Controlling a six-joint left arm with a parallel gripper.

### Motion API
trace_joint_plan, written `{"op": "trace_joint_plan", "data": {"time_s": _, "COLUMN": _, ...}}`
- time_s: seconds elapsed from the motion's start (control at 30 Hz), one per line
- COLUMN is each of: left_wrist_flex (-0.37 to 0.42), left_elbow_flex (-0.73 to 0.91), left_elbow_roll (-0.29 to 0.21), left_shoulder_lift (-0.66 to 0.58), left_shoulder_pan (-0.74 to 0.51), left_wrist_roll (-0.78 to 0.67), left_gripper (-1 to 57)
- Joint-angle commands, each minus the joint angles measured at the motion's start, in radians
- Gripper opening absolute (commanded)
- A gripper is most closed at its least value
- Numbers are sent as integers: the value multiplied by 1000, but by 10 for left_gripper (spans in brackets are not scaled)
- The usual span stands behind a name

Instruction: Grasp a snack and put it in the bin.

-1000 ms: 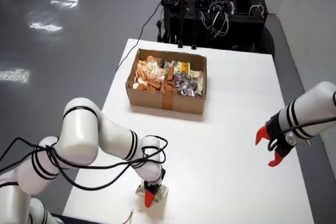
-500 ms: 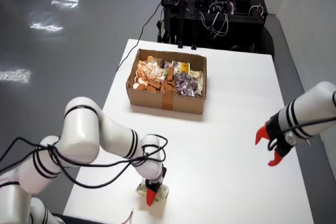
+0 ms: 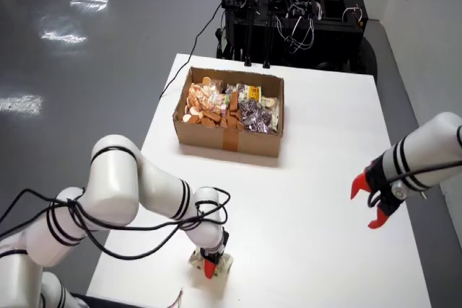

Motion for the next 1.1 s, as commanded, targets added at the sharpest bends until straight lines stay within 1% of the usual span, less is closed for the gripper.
{"op": "trace_joint_plan", "data": {"time_s": 0.03, "left_wrist_flex": 28, "left_elbow_flex": -7, "left_elbow_roll": -3, "left_shoulder_lift": -8, "left_shoulder_pan": -1, "left_wrist_roll": 0, "left_gripper": 169}}
{"op": "trace_joint_plan", "data": {"time_s": 0.13, "left_wrist_flex": 52, "left_elbow_flex": -10, "left_elbow_roll": -1, "left_shoulder_lift": -32, "left_shoulder_pan": 0, "left_wrist_roll": 0, "left_gripper": 86}}
{"op": "trace_joint_plan", "data": {"time_s": 0.2, "left_wrist_flex": 71, "left_elbow_flex": -11, "left_elbow_roll": 0, "left_shoulder_lift": -55, "left_shoulder_pan": 4, "left_wrist_roll": 0, "left_gripper": 54}}
{"op": "trace_joint_plan", "data": {"time_s": 0.27, "left_wrist_flex": 90, "left_elbow_flex": -11, "left_elbow_roll": 3, "left_shoulder_lift": -82, "left_shoulder_pan": 9, "left_wrist_roll": 1, "left_gripper": 33}}
{"op": "trace_joint_plan", "data": {"time_s": 0.37, "left_wrist_flex": 116, "left_elbow_flex": -12, "left_elbow_roll": 20, "left_shoulder_lift": -133, "left_shoulder_pan": 19, "left_wrist_roll": 2, "left_gripper": 15}}
{"op": "trace_joint_plan", "data": {"time_s": 0.5, "left_wrist_flex": 150, "left_elbow_flex": -25, "left_elbow_roll": 62, "left_shoulder_lift": -211, "left_shoulder_pan": 39, "left_wrist_roll": 9, "left_gripper": 3}}
{"op": "trace_joint_plan", "data": {"time_s": 0.67, "left_wrist_flex": 180, "left_elbow_flex": -89, "left_elbow_roll": 107, "left_shoulder_lift": -268, "left_shoulder_pan": 79, "left_wrist_roll": 56, "left_gripper": -3}}
{"op": "trace_joint_plan", "data": {"time_s": 0.83, "left_wrist_flex": 202, "left_elbow_flex": -225, "left_elbow_roll": 126, "left_shoulder_lift": -237, "left_shoulder_pan": 123, "left_wrist_roll": 149, "left_gripper": -4}}
{"op": "trace_joint_plan", "data": {"time_s": 1.1, "left_wrist_flex": 237, "left_elbow_flex": -536, "left_elbow_roll": 127, "left_shoulder_lift": -75, "left_shoulder_pan": 202, "left_wrist_roll": 325, "left_gripper": -5}}
